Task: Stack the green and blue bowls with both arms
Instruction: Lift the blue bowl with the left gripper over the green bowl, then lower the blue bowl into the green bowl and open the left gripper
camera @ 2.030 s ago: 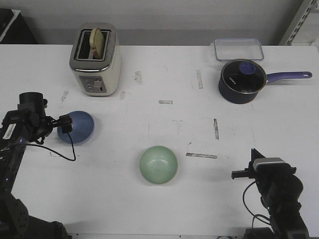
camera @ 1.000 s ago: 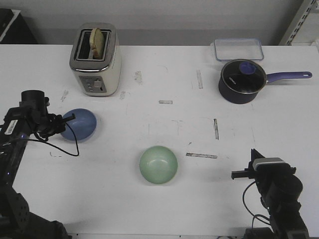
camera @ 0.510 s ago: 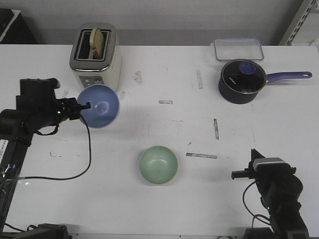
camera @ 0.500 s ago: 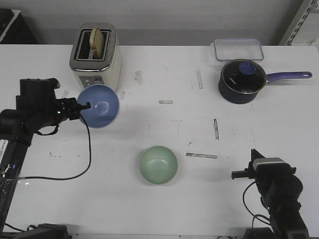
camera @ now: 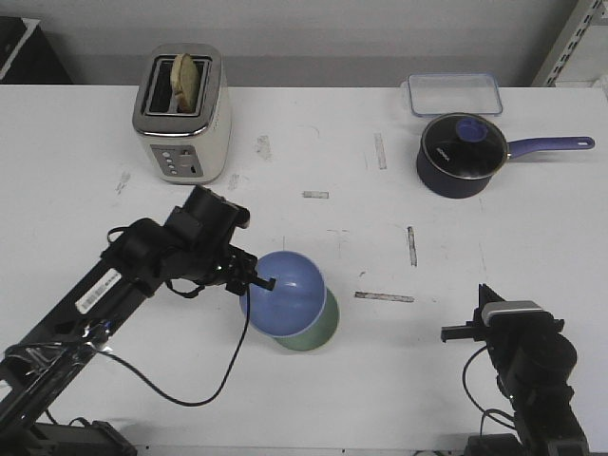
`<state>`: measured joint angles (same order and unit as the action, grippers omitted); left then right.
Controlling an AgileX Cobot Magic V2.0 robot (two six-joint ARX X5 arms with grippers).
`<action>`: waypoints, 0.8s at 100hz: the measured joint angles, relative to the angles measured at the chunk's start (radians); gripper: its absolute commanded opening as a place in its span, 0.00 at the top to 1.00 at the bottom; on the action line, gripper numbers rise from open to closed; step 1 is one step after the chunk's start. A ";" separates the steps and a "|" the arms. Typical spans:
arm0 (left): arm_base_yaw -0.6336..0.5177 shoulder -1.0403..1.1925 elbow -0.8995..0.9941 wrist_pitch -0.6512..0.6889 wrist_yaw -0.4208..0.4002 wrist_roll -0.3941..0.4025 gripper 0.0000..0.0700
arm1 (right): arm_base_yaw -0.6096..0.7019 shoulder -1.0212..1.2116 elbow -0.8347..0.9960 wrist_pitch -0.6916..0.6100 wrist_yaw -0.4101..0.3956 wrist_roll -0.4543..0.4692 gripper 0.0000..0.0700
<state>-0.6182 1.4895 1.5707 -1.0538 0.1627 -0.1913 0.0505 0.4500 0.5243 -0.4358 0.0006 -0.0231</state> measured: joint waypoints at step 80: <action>-0.053 0.194 0.000 0.048 -0.001 0.017 0.70 | 0.000 0.000 0.000 0.000 0.000 0.000 1.00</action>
<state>-0.6708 1.6833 1.5707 -1.0061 0.1616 -0.1745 0.0505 0.4500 0.5243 -0.4358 0.0006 -0.0231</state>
